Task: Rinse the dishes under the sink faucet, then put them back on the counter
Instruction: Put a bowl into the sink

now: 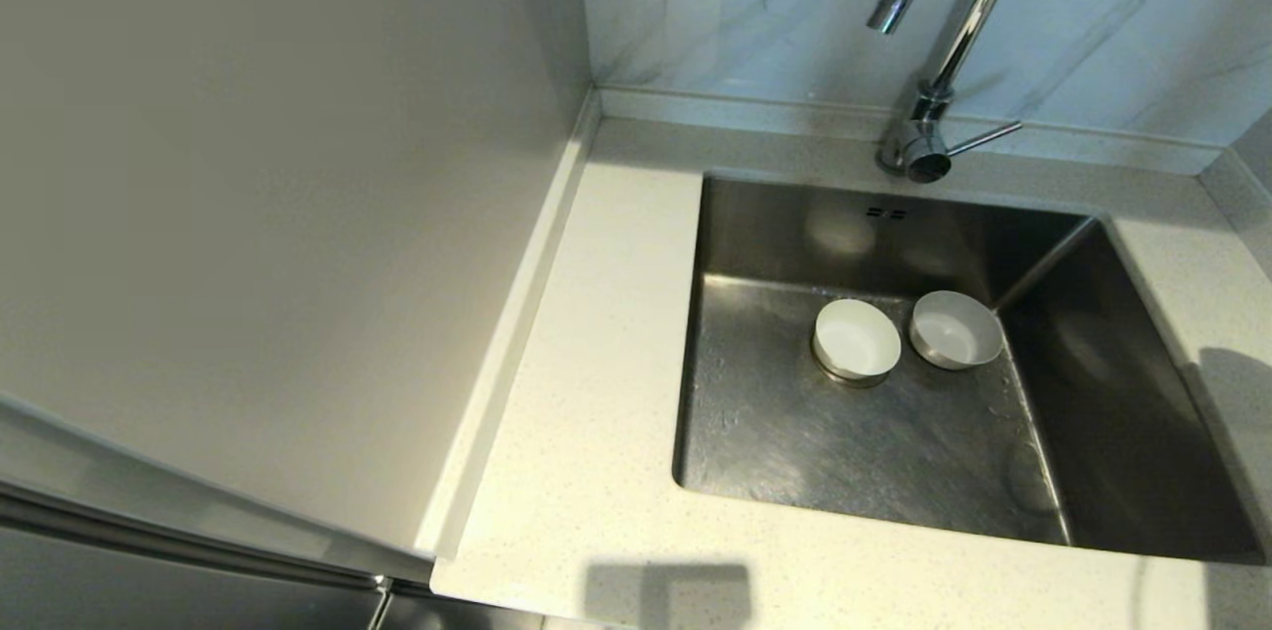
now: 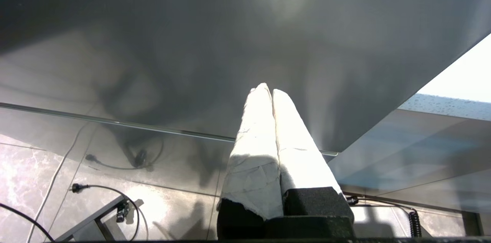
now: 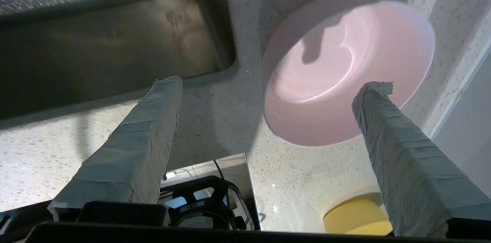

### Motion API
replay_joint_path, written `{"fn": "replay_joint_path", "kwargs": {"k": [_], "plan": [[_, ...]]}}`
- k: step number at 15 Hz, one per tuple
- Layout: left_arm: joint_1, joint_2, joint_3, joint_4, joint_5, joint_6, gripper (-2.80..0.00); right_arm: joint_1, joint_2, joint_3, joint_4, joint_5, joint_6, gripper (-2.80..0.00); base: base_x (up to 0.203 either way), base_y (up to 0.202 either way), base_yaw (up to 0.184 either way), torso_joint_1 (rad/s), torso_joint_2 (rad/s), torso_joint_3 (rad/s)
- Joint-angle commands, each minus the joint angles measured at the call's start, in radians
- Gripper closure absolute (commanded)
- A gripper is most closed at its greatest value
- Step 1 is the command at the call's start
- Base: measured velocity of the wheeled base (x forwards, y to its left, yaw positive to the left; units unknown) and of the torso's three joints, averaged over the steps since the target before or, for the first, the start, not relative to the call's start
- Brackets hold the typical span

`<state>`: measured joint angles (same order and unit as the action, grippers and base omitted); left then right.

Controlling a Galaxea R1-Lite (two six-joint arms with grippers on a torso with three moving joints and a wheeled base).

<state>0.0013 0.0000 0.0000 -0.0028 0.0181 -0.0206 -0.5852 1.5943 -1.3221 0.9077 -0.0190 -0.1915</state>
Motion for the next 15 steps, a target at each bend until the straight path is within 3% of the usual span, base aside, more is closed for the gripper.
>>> {"fn": "replay_joint_path", "kwargs": {"k": [1,15], "plan": [[0.000,-0.003,0.000,0.000,0.000,-0.001,0.00,-0.004,-0.003,0.026,0.005,-0.008,-0.002,-2.80,0.000,0.000,0.000,0.000,0.00,0.000],[0.000,-0.003,0.000,0.000,0.000,-0.001,0.00,-0.061,0.158,0.046,-0.004,-0.039,0.029,-2.80,0.000,0.000,0.000,0.000,0.00,0.000]]}}
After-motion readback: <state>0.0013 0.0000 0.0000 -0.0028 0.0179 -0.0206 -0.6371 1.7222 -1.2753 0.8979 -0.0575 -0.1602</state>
